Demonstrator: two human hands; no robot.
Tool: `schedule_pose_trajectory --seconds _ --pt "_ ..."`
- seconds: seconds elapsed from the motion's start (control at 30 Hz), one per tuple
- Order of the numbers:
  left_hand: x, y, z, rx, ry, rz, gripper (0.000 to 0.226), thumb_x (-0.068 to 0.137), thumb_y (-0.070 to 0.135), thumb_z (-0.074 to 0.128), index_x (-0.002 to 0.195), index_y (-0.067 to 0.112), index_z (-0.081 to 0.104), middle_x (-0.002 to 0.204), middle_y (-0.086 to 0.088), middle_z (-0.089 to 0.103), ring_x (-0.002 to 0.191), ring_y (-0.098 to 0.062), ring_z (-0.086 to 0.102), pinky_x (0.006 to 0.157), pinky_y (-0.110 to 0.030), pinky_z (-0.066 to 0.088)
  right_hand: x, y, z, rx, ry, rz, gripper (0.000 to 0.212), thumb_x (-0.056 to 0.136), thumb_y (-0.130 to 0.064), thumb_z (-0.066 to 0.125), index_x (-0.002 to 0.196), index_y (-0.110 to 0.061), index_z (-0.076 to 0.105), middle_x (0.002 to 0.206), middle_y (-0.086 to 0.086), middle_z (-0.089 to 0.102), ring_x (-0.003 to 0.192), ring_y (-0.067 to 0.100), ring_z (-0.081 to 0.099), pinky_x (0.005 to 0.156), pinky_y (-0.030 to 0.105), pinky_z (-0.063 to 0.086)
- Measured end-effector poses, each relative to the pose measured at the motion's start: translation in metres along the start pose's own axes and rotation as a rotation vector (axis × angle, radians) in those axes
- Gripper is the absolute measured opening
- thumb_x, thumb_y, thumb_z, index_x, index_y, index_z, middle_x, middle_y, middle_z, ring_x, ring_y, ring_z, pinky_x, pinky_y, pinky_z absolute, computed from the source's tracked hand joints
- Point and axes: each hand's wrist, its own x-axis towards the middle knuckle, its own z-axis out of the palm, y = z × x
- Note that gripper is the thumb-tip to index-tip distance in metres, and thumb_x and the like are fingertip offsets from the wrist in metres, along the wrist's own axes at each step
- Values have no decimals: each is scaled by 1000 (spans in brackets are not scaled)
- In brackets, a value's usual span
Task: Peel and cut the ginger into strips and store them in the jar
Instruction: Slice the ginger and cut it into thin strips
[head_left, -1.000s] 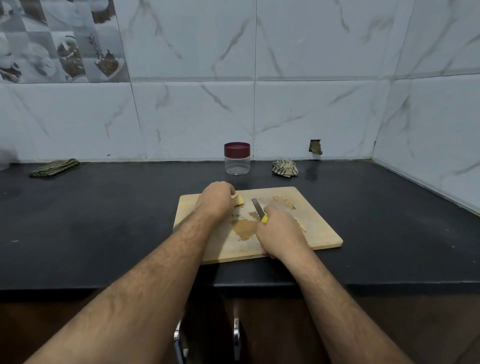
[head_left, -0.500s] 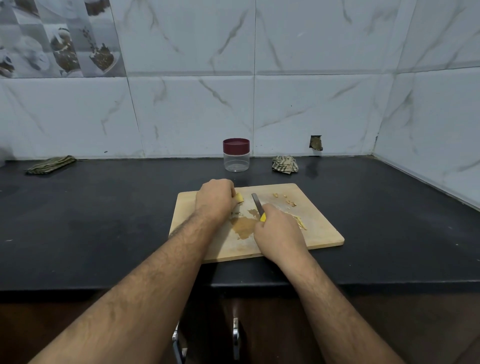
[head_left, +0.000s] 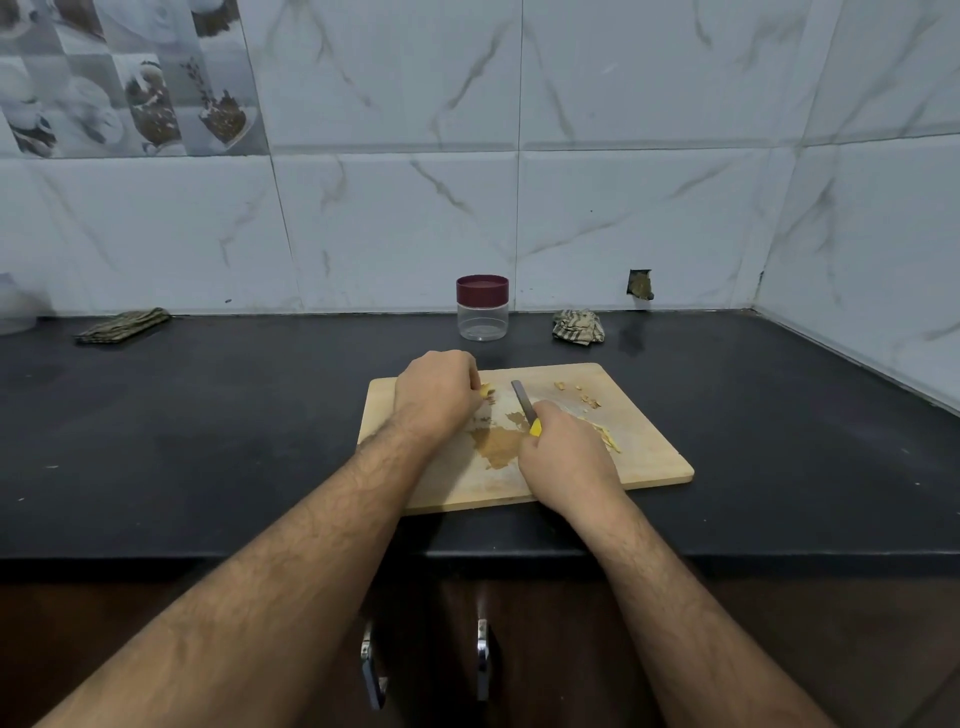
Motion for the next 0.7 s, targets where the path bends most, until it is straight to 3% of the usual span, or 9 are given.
schedule_pose_trajectory --seconds 0.23,0.37,0.43,0.53,0.6,0.7 --pt "-26 2 -5 8 -69 55 14 84 15 61 86 24 71 92 2 71 89 -21 64 75 -32 54 -18 -1 -17 13 -39 -14 34 88 -13 42 117 -21 57 93 -2 64 81 26 66 72 41 57" --pt "-34 9 -6 -30 -183 77 10 79 21 71 89 22 73 93 5 70 91 -17 63 72 -26 49 -31 3 -27 -108 -113 13 45 87 -13 46 130 -23 55 112 1 62 99 25 59 76 33 49" --pt "-36 11 -9 -79 -255 55 16 76 21 77 91 21 74 92 4 70 88 -16 64 71 -27 51 -37 3 -29 -116 -139 12 46 87 -14 45 132 -23 54 118 2 62 93 26 61 77 33 51" --pt "-36 10 -14 -223 -355 -11 21 79 17 74 100 17 72 90 0 72 81 -19 69 76 -32 59 -43 3 -28 -104 -169 15 49 86 -14 45 134 -25 53 104 -1 60 80 25 64 74 34 55" --pt "-34 3 -16 -239 -355 -24 25 86 11 64 110 17 69 97 -2 72 85 -21 70 81 -34 59 -44 2 -28 -96 -182 18 51 86 -13 46 135 -25 52 102 -1 62 81 25 65 74 34 56" --pt "-32 -6 -15 -154 -371 -7 37 90 18 64 127 22 63 119 -1 66 106 -21 63 95 -34 51 -45 -2 -28 -83 -191 9 57 86 -11 45 140 -29 49 104 1 65 82 25 66 72 33 56"
